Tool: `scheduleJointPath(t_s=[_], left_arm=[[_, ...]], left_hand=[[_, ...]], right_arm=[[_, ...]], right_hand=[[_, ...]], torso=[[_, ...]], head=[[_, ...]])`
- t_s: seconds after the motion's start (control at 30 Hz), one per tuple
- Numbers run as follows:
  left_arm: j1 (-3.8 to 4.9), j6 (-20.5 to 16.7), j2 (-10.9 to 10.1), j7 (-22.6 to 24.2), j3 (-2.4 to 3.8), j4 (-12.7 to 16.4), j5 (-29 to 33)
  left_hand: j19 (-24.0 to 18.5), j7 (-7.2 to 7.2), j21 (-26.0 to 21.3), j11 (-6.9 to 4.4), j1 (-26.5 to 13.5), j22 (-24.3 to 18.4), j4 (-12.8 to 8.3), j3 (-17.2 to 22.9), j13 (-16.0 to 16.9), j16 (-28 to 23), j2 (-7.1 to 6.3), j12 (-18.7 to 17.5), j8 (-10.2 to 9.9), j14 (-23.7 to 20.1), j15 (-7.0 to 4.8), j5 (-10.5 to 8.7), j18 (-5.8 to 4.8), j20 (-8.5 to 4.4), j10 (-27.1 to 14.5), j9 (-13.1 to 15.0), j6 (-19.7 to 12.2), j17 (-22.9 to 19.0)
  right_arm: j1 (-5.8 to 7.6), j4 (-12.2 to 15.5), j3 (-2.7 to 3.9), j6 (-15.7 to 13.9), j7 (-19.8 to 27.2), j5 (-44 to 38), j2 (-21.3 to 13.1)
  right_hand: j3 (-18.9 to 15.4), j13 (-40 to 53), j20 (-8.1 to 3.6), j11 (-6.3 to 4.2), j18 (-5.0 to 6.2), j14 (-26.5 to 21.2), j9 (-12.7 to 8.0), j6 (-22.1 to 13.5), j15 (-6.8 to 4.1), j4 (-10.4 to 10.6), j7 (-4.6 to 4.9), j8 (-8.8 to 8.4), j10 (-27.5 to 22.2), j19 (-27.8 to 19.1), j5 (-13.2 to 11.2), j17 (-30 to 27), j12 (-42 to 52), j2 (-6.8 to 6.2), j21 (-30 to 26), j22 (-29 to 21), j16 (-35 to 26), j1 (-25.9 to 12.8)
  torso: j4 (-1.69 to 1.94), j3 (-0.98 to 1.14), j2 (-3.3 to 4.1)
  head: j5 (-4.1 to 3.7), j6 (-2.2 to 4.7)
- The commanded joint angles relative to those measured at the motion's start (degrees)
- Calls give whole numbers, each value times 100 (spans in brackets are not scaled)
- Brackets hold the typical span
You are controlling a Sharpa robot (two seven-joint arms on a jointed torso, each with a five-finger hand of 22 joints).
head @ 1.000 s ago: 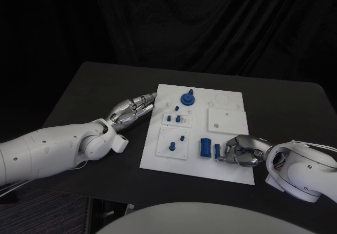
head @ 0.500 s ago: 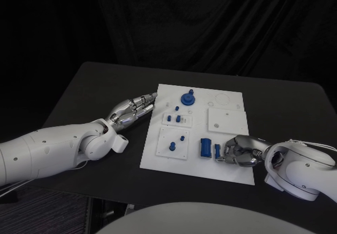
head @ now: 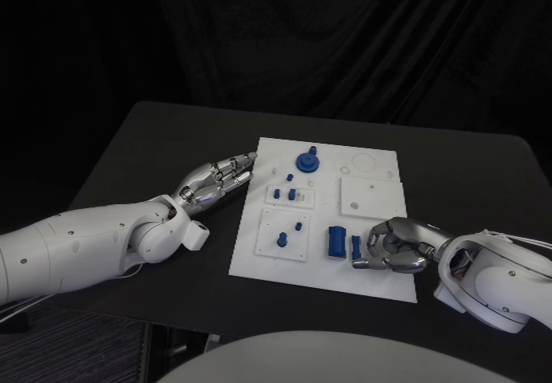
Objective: Assemble the parts on the task board
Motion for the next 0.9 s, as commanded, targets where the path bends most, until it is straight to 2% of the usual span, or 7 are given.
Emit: scheduleJointPath(t_s=[0.03, 0.2, 0.3, 0.47, 0.57, 0.7, 0.9], left_arm=[[-12, -190, -4, 364, 4, 31, -85], [-19, -582, -67, 668, 4, 177, -295], [-19, -805, -154, 799, 5, 318, -371], [-11, -1078, -293, 905, 7, 525, -421], [3, -1215, -337, 944, 8, 614, -434], [16, -1488, -304, 1060, 8, 655, -442], [20, -1673, -197, 1185, 8, 607, -445]], left_hand=[[-6, 37, 23, -45, -15, -14, 26, -29, 10, -38, -31, 40, 31, 8, -80, -24, 65, -74, 36, 8, 76, -9], [-18, 69, 15, -317, -45, -46, 169, -76, 17, -38, -69, 100, 55, 8, -392, -40, 60, -266, 30, 23, 268, -9], [-25, 34, 10, -415, -33, -66, 223, -109, 22, -38, -119, 142, 67, 8, -507, -73, 60, -377, 15, 31, 376, -9], [-37, -96, 2, -516, -269, -97, 277, -249, 21, -38, -112, 191, 43, 8, -592, -320, 57, -505, -8, 23, 399, -9], [-38, -192, 2, -568, -455, -103, 279, -323, 14, -38, -57, 165, 14, 8, -631, -480, 57, -534, -39, 5, 252, -9], [-38, -453, 2, -1002, -688, -113, 273, -408, -19, -38, 26, -72, 5, 8, -928, -625, 46, -596, -218, -3, 156, -9], [-42, -762, -2, -1365, -705, -130, 271, -448, -33, -38, -2, -163, -18, 8, -964, -656, 37, -676, -300, -21, 13, -9]], right_arm=[[-1, 21, 5, -1829, 1423, 167, -69], [15, 40, 7, -2963, 2758, 929, -188], [72, 25, 7, -3269, 3327, 1371, -259], [224, -30, 8, -3267, 3986, 2231, -308], [323, -120, 8, -2897, 4363, 2833, -304], [387, -286, 6, -2231, 4672, 3403, -255], [404, -445, 5, -1736, 4898, 3713, -171]], right_hand=[[-255, 1507, -20, -5, 107, 247, -8, -53, -34, 25, 5, -26, 607, 87, -23, -78, 15, 13, -214, 1063, -8, -294], [-153, 1204, 124, 164, 306, -182, -296, -53, 125, -28, 151, -340, 334, -430, -3, -1274, -215, 390, -1272, 728, -610, -412], [-278, -547, 472, 568, 732, -1589, -1068, -394, 509, -44, 557, -1153, -1541, -1943, 147, -3880, -1823, 791, -4194, -313, -2265, -565], [-496, -3185, 1105, 1348, 616, -3399, -2221, -772, 1340, -14, 1179, -2053, -4657, -3268, 232, -5069, -4894, 1059, -6225, -1636, -4234, -596], [-410, -4361, 1556, 2077, 251, -5237, -3106, -1517, 2142, -6, 980, -2947, -6309, -4698, 358, -5908, -6289, 1220, -7502, -2733, -5621, -593], [-283, -5573, 1808, 1800, 109, -7120, -4059, -2464, 2227, 2, 344, -3857, -7773, -7715, 232, -6545, -7353, 1169, -7728, -5988, -6829, -664], [-89, -6433, 1817, 1518, 111, -8013, -4847, -2946, 2233, 2, -5, -4461, -8157, -8074, 165, -6846, -7848, 975, -7753, -6652, -7438, -619]], torso=[[-7, 2, -4], [-12, 8, -11], [-26, 8, -27], [-63, -4, -84], [-98, 2, -145], [-129, 26, -263], [-156, 63, -358]], head=[[-29, 1], [-61, 1], [-37, 1], [-9, 1], [24, 1], [53, 1], [105, 1]])
